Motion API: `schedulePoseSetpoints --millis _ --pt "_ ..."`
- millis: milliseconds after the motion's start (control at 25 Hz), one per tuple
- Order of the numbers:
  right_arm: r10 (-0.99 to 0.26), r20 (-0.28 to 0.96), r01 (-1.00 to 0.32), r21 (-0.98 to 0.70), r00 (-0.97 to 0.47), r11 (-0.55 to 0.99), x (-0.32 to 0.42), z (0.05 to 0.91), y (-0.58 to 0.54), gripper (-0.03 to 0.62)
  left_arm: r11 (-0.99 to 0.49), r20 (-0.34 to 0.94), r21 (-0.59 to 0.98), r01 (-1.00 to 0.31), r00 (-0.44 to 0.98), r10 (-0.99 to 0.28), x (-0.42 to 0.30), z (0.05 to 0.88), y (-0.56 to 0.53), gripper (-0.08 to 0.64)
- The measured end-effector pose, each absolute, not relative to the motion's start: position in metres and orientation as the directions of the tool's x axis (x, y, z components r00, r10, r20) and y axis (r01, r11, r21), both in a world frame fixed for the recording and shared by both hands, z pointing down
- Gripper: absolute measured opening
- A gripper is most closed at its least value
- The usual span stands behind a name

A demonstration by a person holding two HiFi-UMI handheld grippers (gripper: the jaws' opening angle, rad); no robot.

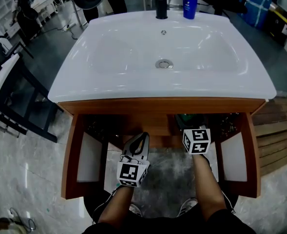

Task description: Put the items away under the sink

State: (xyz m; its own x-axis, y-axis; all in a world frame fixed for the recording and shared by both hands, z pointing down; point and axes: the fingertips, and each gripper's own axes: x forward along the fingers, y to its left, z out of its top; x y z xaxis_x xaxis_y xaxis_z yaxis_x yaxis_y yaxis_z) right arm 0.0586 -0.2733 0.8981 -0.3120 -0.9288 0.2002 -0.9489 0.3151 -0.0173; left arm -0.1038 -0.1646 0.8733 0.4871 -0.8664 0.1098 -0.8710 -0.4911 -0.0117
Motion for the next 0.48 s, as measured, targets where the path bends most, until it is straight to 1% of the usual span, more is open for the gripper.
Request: schedulePoseSetpoints --millis 80,280,440,480 --pt "-0.931 0.197 -0.951 -0.027 -0.307 0.308 0.061 0.897 -0.269 0.411 -0.493 0.115 -0.006 -0.87 0.49 -0.864 -0.102 0.875 -0.165 0.021" --pt "-0.938 0.183 -0.955 -0.021 -0.295 0.296 0.065 0.877 -0.236 0.413 -0.493 0.132 0.03 -0.869 0.493 -0.86 -0.099 0.87 -0.165 0.021" --pt "-0.928 0.223 -0.952 0.005 -0.298 0.307 0.052 0.855 -0.19 0.41 -0.539 0.121 -0.016 -0.842 0.533 -0.837 -0.093 0.839 -0.146 0.021" --pt "-0.928 0.226 -0.951 0.014 -0.298 0.309 0.049 0.845 -0.177 0.398 -0.541 0.127 -0.012 -0.841 0.535 -0.835 -0.092 0.829 -0.14 0.021"
